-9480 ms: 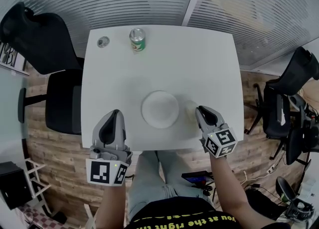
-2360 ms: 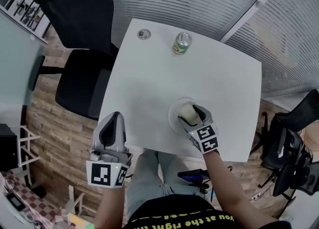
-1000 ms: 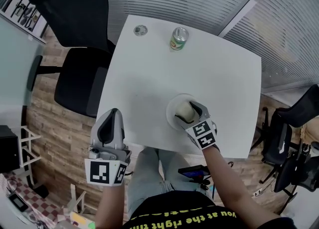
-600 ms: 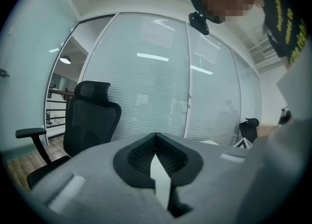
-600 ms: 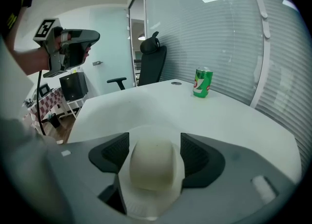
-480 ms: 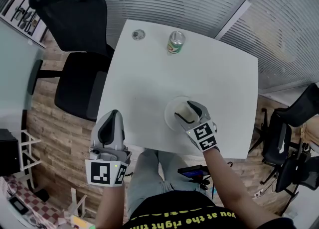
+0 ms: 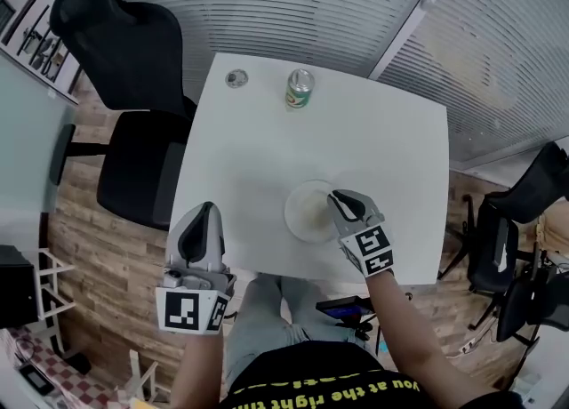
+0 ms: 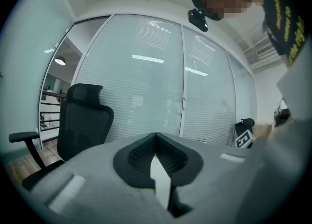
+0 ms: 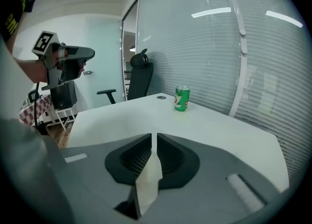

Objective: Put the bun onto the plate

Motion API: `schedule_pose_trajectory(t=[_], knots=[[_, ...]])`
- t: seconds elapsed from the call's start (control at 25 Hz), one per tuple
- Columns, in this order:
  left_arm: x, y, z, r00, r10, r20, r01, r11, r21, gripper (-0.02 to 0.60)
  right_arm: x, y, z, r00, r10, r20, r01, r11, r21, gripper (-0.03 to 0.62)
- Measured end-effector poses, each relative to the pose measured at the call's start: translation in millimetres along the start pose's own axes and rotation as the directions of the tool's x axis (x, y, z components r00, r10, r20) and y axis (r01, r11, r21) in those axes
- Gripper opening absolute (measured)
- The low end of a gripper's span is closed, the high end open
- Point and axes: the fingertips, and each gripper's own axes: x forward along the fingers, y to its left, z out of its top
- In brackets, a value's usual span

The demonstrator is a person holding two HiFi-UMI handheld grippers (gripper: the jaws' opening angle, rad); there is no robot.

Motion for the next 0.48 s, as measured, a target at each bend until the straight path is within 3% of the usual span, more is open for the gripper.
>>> schedule_pose_trajectory(t=[0.16, 0.48], knots=[[5, -10, 3, 1.0, -0.022, 0.006, 0.022, 1.0, 0.004, 0.0, -16, -14, 3, 0.999, -0.03, 0.023, 0.03, 0.999, 0.019, 0.008], [14, -33, 10, 0.997, -0.073, 0.011, 0.072, 0.997, 0.016, 0.0, -53, -39, 11, 0.992, -0.097, 0.076, 0.093, 0.994, 0.052, 0.008]])
